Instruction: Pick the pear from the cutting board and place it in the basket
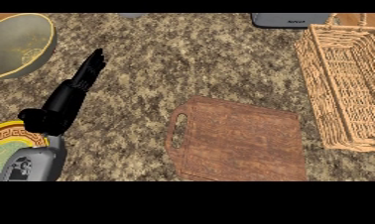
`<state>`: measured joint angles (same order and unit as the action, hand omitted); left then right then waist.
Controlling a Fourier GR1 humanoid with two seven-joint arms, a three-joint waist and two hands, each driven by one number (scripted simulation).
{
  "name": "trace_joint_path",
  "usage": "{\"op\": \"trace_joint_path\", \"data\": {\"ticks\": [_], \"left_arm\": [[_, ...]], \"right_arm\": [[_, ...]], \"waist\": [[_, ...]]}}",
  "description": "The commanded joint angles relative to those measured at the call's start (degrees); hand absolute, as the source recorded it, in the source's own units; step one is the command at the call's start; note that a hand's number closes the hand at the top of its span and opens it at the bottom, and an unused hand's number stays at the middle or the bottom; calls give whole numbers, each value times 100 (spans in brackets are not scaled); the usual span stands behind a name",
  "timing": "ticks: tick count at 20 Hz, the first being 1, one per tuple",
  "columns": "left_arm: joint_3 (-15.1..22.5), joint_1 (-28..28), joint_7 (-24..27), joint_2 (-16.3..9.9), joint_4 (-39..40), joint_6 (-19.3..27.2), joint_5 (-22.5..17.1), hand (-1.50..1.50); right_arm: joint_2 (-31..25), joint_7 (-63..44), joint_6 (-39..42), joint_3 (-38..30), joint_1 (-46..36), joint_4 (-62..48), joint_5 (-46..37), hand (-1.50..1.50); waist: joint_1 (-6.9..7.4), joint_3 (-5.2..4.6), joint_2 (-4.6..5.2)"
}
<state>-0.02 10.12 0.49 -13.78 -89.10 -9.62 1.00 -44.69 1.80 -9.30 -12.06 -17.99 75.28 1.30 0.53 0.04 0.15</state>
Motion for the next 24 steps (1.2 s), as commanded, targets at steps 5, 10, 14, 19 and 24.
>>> {"op": "trace_joint_path", "data": {"ticks": [5,10,14,19,24], "left_arm": [[42,-130,-441,77,-549,-12,28,0],[-145,-9,-242,103,-209,-88,81,0],[-218,-114,122,29,-28,-274,71,0],[-231,162,-276,160,-159,-151,71,0],[-154,28,-385,242,-415,-109,114,0]], "right_arm": [[499,1238,-476,-487,-516,-1555,-214,150],[285,1505,-55,-658,-1197,-2420,-226,-150],[-35,1877,322,-698,-1582,-2952,-303,-150],[301,2095,385,-930,-1849,-3166,47,-150],[-105,1249,917,-1458,-1768,-2945,730,-150]], "waist": [[22,2,-8],[-7,-2,-6],[14,-1,2],[16,0,1],[-50,-3,-28]]}}
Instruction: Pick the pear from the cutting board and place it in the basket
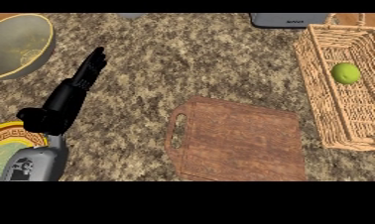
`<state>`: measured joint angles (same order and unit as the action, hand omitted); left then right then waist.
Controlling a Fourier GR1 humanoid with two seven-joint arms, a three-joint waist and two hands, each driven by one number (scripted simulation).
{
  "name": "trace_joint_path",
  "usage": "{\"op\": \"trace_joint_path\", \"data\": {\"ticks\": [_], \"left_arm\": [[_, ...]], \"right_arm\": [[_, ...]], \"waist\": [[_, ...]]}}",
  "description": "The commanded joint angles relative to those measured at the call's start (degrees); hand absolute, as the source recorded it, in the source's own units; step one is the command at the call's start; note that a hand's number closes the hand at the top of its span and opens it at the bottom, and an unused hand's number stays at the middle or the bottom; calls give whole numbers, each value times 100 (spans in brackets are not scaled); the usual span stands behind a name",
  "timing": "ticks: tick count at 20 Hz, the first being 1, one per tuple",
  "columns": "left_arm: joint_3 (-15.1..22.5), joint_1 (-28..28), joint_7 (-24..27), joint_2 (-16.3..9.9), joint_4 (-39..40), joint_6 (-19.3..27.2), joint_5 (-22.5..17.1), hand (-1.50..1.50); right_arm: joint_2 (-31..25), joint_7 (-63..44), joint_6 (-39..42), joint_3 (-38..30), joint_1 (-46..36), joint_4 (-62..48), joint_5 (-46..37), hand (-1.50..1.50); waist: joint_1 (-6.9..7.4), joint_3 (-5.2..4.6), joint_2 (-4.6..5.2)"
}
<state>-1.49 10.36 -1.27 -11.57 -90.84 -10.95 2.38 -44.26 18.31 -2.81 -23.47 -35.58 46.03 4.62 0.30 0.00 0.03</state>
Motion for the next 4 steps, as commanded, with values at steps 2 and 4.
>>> {"op": "trace_joint_path", "data": {"ticks": [2,4], "left_arm": [[-84,40,157,-70,137,-32,57,0],[-23,-112,-89,-29,-97,-106,-38,0]], "right_arm": [[-361,-760,504,-513,-275,-368,638,-150],[-722,-778,926,-697,-171,-774,776,-150]], "waist": [[-13,0,3],[10,4,7]]}}
